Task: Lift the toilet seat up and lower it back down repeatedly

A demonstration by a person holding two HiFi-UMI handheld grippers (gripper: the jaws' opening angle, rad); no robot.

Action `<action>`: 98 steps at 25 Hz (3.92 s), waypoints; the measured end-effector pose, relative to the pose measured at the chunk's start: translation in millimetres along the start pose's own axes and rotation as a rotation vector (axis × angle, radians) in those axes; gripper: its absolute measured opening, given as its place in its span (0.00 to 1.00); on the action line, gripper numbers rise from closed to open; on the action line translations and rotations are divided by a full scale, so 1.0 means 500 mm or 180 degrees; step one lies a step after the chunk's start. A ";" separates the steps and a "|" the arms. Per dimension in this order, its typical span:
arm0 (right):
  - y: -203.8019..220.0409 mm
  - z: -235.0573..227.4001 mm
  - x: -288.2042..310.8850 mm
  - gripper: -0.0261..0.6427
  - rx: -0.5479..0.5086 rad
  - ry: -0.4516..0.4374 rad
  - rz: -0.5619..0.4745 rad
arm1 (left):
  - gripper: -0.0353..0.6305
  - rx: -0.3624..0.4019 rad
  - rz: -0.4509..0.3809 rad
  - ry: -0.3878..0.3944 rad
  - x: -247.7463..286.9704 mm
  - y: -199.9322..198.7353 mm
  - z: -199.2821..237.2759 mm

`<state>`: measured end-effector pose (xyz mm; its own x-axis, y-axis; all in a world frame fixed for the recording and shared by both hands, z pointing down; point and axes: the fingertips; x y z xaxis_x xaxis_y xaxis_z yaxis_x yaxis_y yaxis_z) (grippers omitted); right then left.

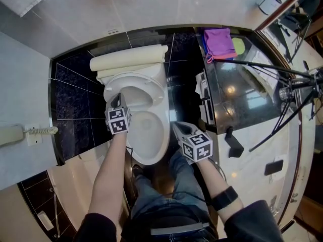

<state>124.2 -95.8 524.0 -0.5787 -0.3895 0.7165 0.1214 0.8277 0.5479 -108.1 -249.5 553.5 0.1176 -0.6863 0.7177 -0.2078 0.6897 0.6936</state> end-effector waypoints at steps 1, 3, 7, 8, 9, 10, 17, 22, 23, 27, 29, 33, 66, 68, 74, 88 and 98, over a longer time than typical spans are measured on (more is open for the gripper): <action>-0.001 -0.001 0.002 0.05 -0.0004 0.0002 0.0002 | 0.05 0.0024 -0.0005 -0.0012 0.001 0.002 0.003; -0.003 0.000 0.005 0.05 -0.0017 0.0010 0.0002 | 0.05 0.0052 -0.0011 -0.0018 -0.002 0.005 0.006; -0.010 0.013 0.010 0.06 -0.0043 0.0005 -0.0015 | 0.05 0.0079 0.0066 -0.0011 -0.019 0.027 0.008; -0.013 0.017 0.011 0.06 -0.0050 0.0002 -0.0025 | 0.05 0.0093 0.0076 -0.0013 -0.024 0.030 0.009; -0.016 0.021 0.012 0.06 -0.0059 0.0000 -0.0035 | 0.05 0.0106 0.0073 -0.0007 -0.031 0.030 0.008; -0.019 0.025 0.012 0.06 -0.0071 0.0000 -0.0044 | 0.05 0.0116 0.0077 0.0006 -0.040 0.030 0.006; -0.040 0.063 0.005 0.06 -0.0232 0.0090 -0.0100 | 0.05 0.0220 0.0033 0.0251 -0.147 0.030 -0.031; -0.054 0.108 -0.028 0.06 -0.0279 0.0153 -0.0192 | 0.05 0.0362 -0.0061 0.0413 -0.266 0.036 -0.049; -0.054 0.119 -0.035 0.06 -0.0292 0.0167 -0.0206 | 0.05 0.0373 -0.0072 0.0465 -0.295 0.037 -0.054; -0.043 0.164 -0.069 0.06 -0.0404 0.0272 -0.0233 | 0.05 0.0334 -0.0156 0.0572 -0.392 0.063 -0.049; -0.035 0.185 -0.086 0.06 -0.0459 0.0333 -0.0254 | 0.05 0.0267 -0.0220 0.0591 -0.437 0.079 -0.038; -0.023 0.224 -0.117 0.06 -0.0508 0.0422 -0.0316 | 0.05 0.0212 -0.0347 0.0630 -0.532 0.100 -0.017; -0.010 0.260 -0.201 0.09 -0.0980 0.0849 -0.0365 | 0.05 0.0210 -0.0472 0.0702 -0.663 0.170 -0.022; -0.041 0.258 -0.187 0.16 -0.1165 0.0858 -0.0285 | 0.05 0.0222 -0.0475 0.0678 -0.648 0.157 -0.022; -0.124 0.213 -0.111 0.34 -0.1714 0.0963 -0.0086 | 0.05 0.0182 -0.0444 0.0583 -0.593 0.119 -0.022; -0.325 0.065 0.185 0.38 -0.3006 0.1244 0.0148 | 0.05 0.0045 -0.0229 0.0385 -0.381 0.067 -0.030; -0.378 0.026 0.343 0.32 -0.3343 0.1161 0.0148 | 0.05 -0.0079 -0.0085 0.0263 -0.285 0.100 -0.026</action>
<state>-8.3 -313.9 537.5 -0.3050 -0.6052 0.7353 0.8590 0.1585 0.4868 -122.7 -114.1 486.6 0.2027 -0.6838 0.7010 -0.1797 0.6777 0.7131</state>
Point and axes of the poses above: the fingertips, and each gripper's own axes: x forward along the fingers, z to its left, y out of its underside, and after that the axes turned 9 degrees about z, right-handed
